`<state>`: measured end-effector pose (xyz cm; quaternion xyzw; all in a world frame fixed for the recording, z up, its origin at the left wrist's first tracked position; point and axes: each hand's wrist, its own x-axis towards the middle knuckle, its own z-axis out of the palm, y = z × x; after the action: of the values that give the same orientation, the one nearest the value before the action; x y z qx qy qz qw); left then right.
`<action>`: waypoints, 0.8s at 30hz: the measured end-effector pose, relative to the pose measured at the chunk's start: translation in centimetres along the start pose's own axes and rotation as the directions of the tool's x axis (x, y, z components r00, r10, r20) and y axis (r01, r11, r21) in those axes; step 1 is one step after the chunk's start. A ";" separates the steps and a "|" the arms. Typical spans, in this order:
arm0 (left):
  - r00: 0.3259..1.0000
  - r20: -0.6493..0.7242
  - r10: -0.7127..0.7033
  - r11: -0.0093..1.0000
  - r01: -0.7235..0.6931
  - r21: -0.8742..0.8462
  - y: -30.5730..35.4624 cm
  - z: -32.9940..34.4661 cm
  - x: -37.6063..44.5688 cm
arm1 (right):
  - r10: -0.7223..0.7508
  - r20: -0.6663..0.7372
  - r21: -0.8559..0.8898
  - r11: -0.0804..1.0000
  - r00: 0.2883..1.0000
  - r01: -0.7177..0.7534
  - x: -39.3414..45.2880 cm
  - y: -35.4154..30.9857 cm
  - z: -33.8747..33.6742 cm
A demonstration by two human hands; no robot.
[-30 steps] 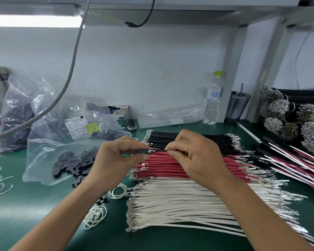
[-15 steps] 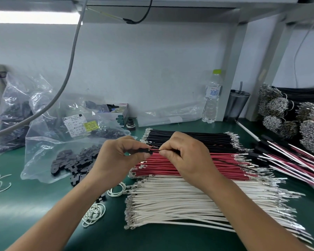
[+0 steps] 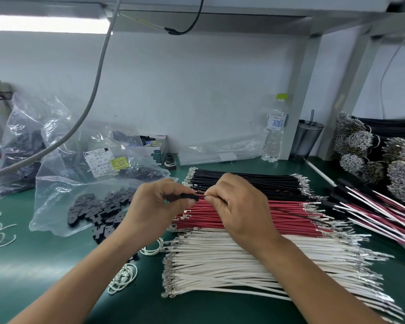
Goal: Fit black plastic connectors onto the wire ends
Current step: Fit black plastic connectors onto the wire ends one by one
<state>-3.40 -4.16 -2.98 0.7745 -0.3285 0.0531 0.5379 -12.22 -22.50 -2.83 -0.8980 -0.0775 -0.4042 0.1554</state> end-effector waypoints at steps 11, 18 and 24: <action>0.967 -0.082 -0.242 0.946 0.216 -0.243 -1.3 -0.5 0.3 | 0.061 0.301 -0.122 0.992 0.952 -0.025 -0.1 0.7 1.7; 0.957 -0.083 -0.278 0.901 0.230 -0.369 -1.1 -1.1 0.6 | 0.122 0.259 -0.048 0.992 0.958 -0.114 -0.1 1.1 0.5; 0.954 0.017 -0.301 0.830 0.270 -0.488 -0.9 -1.6 0.6 | 0.154 0.226 0.123 0.975 0.962 -0.185 -0.1 1.3 -0.7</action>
<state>-2.01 -2.83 -2.79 0.6532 -0.1954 -0.0885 0.7262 -12.42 -23.93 -2.72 -0.9264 -0.0455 -0.2831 0.2440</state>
